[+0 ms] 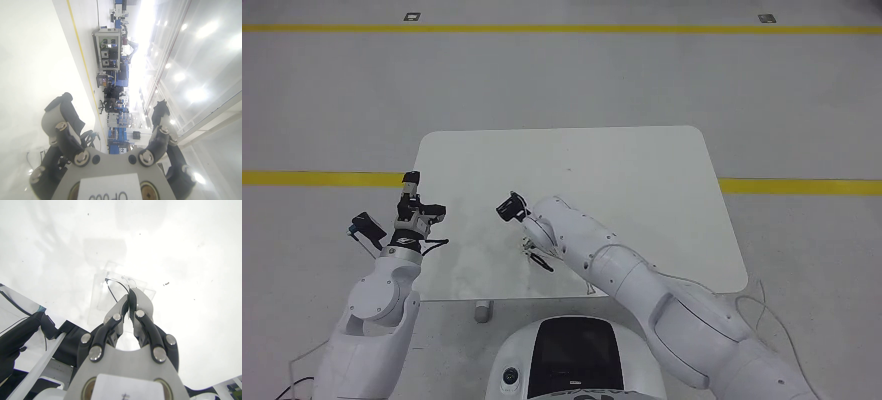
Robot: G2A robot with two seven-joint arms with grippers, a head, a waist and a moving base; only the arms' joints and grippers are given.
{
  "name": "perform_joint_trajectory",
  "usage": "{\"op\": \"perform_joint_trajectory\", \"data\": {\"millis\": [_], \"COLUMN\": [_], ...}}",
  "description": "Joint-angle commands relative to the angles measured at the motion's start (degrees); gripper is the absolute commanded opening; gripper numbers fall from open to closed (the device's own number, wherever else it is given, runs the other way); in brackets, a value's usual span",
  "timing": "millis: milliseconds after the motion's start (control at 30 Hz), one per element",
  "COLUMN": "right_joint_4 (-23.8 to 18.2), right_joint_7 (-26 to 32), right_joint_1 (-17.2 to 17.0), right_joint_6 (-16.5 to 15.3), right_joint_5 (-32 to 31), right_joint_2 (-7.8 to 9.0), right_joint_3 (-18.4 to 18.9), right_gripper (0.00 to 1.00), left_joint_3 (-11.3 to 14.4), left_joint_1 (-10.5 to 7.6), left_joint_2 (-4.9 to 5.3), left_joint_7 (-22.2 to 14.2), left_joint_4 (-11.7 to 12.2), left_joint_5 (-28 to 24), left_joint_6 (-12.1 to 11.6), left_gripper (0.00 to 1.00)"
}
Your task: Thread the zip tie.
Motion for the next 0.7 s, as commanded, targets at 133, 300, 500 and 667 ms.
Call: {"op": "perform_joint_trajectory", "data": {"millis": [133,300,500,667], "right_joint_4": [-5.58,-10.59,-16.54,-20.6], "right_joint_7": [1.33,1.6,1.13,-0.67], "right_joint_1": [-2.56,-5.0,-8.45,-11.23], "right_joint_6": [-0.02,-1.07,-3.25,-5.01], "right_joint_5": [-2.3,-3.63,-4.24,-3.17], "right_joint_2": [2.08,3.92,6.06,7.45], "right_joint_3": [2.31,4.99,8.78,12.12], "right_gripper": [0.0,0.0,0.0,0.0], "left_joint_3": [0.0,0.0,0.0,0.0], "left_joint_1": [0.0,0.0,0.0,0.0], "left_joint_2": [0.0,0.0,0.0,0.0], "left_joint_7": [0.0,0.0,0.0,0.0], "left_joint_4": [0.0,0.0,0.0,0.0], "left_joint_5": [0.0,0.0,0.0,0.0], "left_joint_6": [0.0,0.0,0.0,0.0], "left_gripper": [1.0,1.0,1.0,1.0]}}
